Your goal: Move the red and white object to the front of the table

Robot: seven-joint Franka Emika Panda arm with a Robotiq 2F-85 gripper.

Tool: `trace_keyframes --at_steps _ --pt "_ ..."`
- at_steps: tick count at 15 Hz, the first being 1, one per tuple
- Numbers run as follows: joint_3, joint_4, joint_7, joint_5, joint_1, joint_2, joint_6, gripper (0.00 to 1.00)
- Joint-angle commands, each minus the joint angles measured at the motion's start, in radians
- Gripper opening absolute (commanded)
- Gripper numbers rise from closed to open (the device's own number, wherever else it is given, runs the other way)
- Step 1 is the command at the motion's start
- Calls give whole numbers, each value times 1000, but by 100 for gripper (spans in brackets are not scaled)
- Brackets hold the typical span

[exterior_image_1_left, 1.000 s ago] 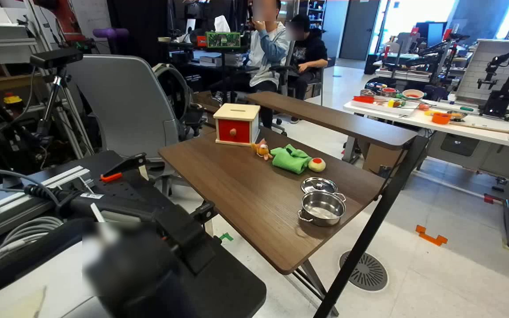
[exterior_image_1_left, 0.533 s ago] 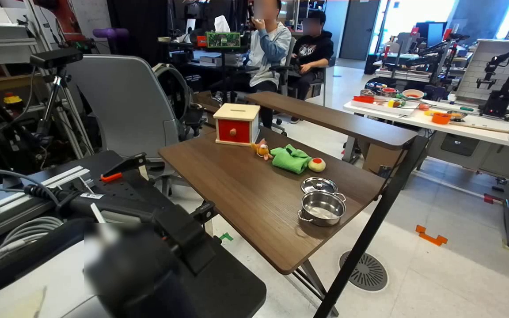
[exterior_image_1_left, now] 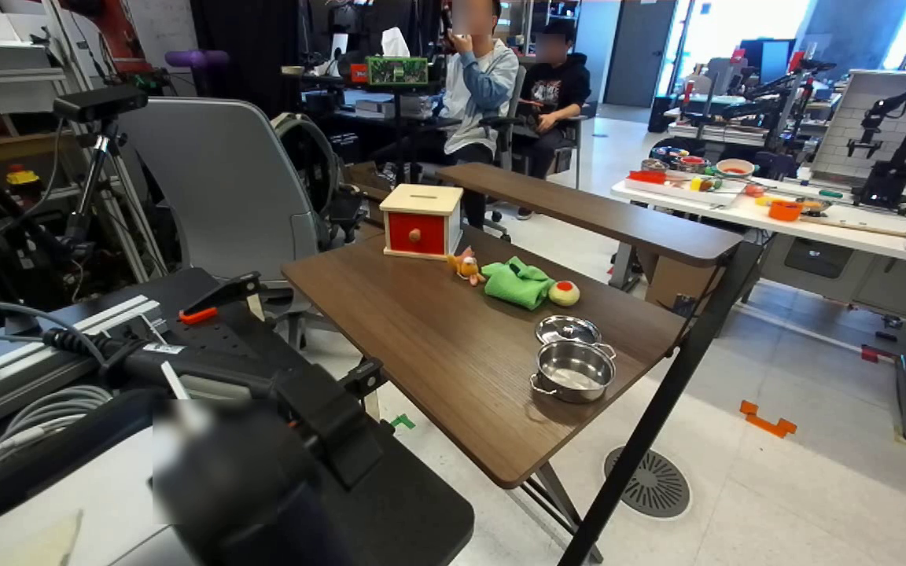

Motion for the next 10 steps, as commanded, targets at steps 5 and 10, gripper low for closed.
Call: trace_keyframes --at_steps 5,10 --pt "27 3 -8 9 -30 3 -4 100" --pt "59 -47 78 30 -37 -2 179 100"
